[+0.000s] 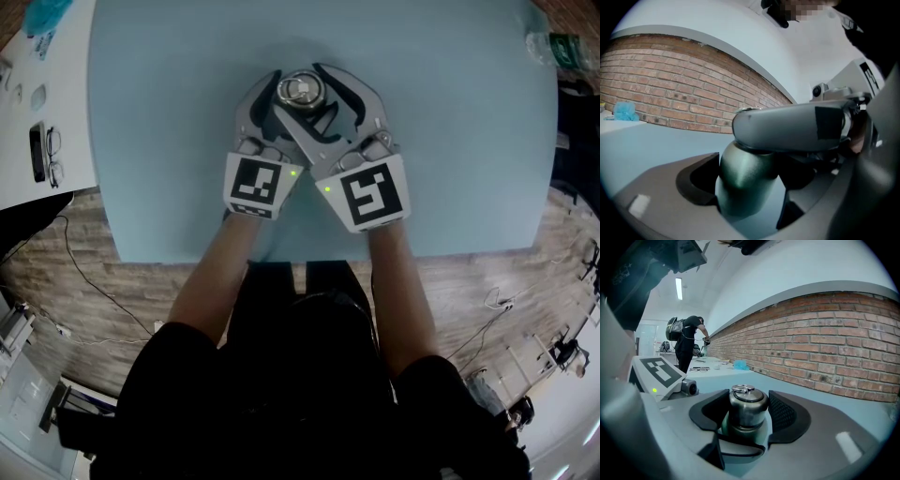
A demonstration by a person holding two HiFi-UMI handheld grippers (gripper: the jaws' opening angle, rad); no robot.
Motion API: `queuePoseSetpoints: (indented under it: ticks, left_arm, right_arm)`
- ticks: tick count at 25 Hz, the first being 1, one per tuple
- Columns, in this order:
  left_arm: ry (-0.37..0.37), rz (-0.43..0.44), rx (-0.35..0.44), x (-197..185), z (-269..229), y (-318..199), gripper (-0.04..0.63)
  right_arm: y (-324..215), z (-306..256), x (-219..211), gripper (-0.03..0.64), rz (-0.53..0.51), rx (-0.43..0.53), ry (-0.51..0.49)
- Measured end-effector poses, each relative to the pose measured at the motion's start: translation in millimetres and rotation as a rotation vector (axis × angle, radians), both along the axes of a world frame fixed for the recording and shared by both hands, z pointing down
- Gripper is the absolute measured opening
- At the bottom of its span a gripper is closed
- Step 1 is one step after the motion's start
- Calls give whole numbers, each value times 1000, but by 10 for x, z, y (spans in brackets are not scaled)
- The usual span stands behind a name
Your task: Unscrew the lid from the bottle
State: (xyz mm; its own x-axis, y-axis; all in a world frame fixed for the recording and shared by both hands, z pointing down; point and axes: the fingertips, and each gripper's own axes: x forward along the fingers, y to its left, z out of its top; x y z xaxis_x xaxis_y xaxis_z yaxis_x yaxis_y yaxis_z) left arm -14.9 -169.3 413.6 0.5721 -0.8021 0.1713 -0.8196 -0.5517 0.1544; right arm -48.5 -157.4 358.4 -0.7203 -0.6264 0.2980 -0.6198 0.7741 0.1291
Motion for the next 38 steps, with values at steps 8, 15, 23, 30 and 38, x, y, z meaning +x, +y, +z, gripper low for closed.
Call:
queuePoseSetpoints:
  ticks: [8,15,23,30,38]
  left_arm:
    - [-2,31,-2,10,22,15,374]
    - [-6,57,-2,19,32,26,374]
    - [-4,84,-3,40,20,26,374]
    - [2,104,3,39,12,25,374]
    - [-4,133,-1,52,15,38,374]
  right_arm:
    - [17,27,4,264,-26,-8,-5]
    - [25,30,5,264,-38,-7,-14]
    - [29,21,18,264,-63,-6,-16]
    - [36,25,11,264,-84,-2,-18]
    - [44,19,18,264,-103,-5,-22]
